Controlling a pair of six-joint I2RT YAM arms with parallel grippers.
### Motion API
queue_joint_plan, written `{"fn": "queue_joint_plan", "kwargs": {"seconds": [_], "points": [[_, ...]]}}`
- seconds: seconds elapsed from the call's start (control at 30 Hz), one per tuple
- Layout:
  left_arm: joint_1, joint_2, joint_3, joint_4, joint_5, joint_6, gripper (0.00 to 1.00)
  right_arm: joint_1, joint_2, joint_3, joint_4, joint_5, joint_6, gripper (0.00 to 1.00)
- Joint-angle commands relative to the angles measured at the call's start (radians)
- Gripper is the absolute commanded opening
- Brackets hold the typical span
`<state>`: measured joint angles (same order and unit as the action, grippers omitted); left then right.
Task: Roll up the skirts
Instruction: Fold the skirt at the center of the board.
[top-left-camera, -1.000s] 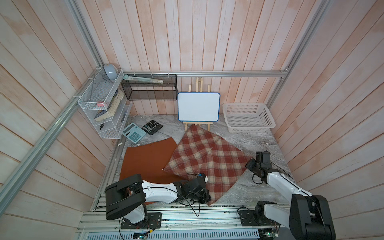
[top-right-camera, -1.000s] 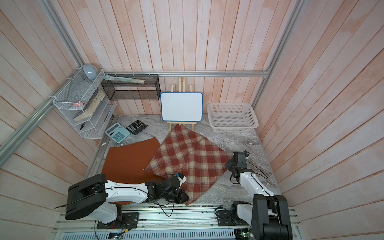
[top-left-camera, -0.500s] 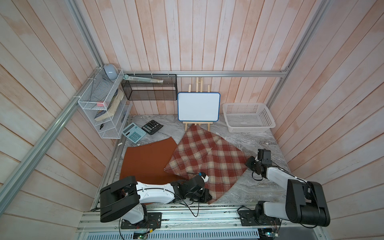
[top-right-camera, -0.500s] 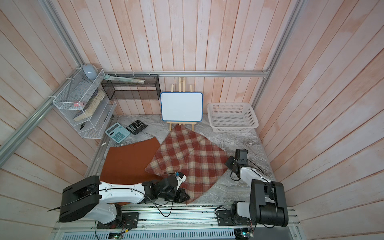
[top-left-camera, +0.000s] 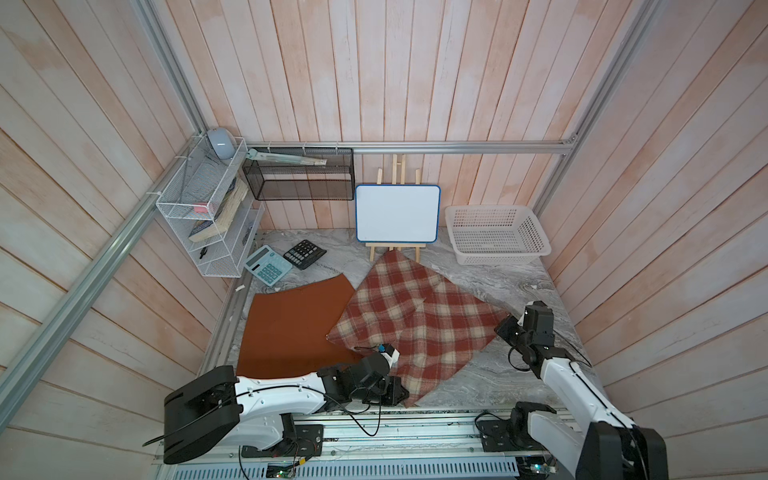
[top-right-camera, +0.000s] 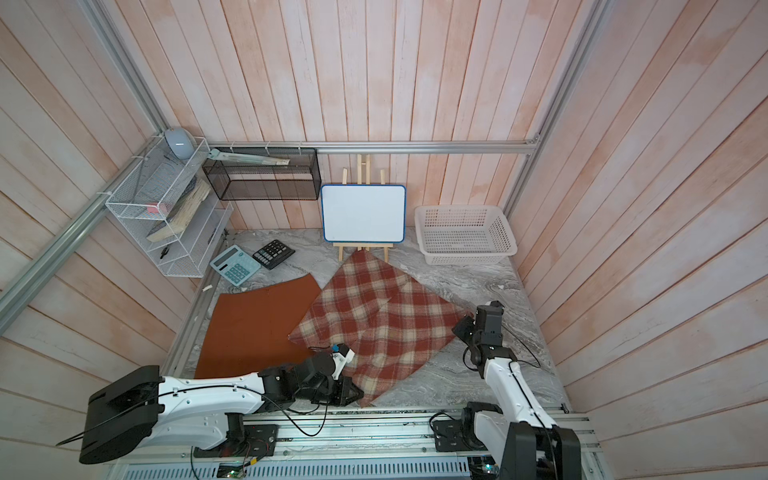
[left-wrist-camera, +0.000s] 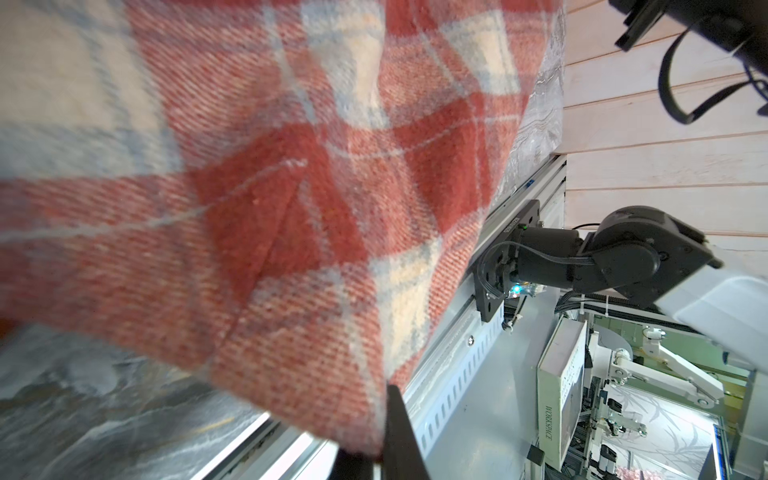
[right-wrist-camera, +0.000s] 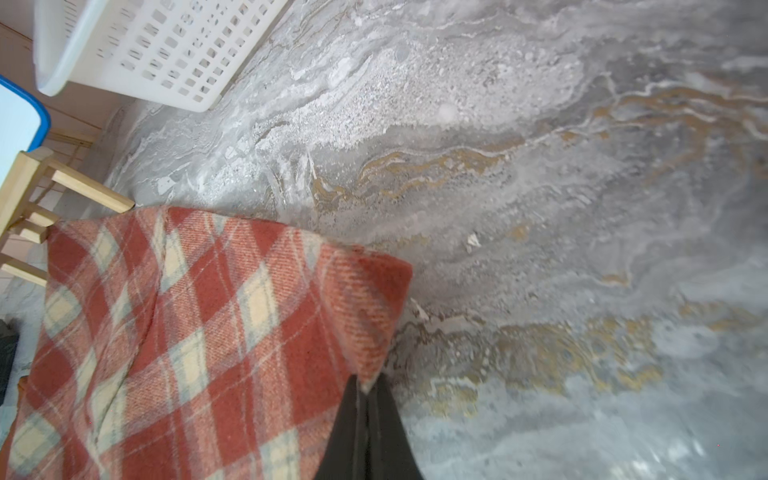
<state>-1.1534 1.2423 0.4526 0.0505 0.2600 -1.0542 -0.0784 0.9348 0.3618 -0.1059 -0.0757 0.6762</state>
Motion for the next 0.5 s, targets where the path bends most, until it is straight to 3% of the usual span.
{"fn": "queue_joint_plan", "kwargs": {"seconds": [0.0, 0.2, 0.37, 0.47], "points": [[0.012, -0.061, 0.005, -0.114, -0.002, 0.047, 0.00, 0.014, -0.144, -0.017, -0.120, 0.053, 0.081, 0.00], [0.024, -0.251, -0.019, -0.255, 0.040, 0.022, 0.00, 0.069, -0.263, 0.063, -0.260, 0.063, 0.092, 0.00], [0.008, -0.453, -0.087, -0.299, 0.061, -0.081, 0.00, 0.205, -0.215, 0.141, -0.296, 0.136, 0.077, 0.00], [0.007, -0.516, -0.066, -0.359, 0.012, -0.082, 0.00, 0.284, -0.153, 0.195, -0.268, 0.170, 0.067, 0.00]]}}
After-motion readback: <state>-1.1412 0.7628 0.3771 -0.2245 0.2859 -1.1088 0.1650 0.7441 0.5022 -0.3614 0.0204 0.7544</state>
